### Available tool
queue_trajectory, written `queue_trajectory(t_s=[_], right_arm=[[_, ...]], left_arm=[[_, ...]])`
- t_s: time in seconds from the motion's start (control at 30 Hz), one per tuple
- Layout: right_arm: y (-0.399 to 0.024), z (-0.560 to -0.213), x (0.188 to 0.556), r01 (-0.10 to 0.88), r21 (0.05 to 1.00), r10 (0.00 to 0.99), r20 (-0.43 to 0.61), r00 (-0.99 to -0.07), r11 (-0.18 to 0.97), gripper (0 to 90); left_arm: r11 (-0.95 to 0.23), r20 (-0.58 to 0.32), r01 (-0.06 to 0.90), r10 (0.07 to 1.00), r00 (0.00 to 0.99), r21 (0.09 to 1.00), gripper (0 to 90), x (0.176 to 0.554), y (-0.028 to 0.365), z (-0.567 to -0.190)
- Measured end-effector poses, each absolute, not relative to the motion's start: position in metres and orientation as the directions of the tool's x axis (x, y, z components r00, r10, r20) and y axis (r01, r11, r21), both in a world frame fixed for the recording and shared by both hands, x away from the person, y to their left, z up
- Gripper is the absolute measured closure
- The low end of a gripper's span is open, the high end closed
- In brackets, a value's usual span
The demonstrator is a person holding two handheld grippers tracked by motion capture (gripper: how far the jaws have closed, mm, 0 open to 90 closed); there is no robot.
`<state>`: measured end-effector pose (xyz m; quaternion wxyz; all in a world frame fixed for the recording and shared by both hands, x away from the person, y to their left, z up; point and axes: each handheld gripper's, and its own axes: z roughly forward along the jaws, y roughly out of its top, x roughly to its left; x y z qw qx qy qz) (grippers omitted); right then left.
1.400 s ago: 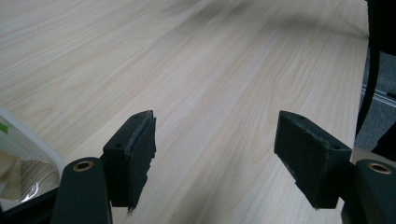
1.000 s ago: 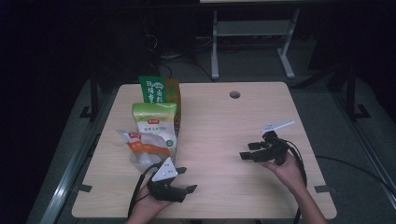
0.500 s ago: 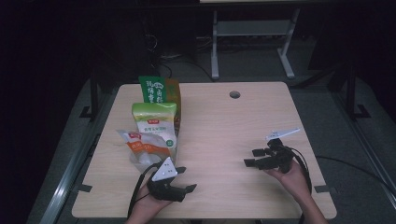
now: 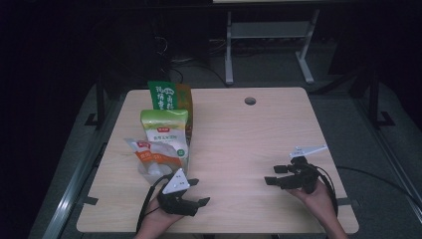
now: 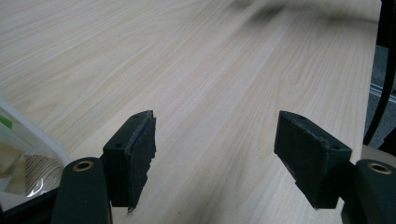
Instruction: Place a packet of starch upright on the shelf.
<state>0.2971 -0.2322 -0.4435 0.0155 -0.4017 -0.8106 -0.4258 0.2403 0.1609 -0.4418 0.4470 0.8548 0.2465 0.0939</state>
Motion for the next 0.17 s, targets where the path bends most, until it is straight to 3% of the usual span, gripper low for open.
queue_trajectory(t_s=[0.17], right_arm=[[-0.2313,-0.4470,0.2850,0.660,0.690,0.644,0.366,-0.671,0.296,28.8]], left_arm=[[-0.482,-0.059,0.331,0.495,0.867,0.811,29.1,0.2398,0.1594,-0.4416]])
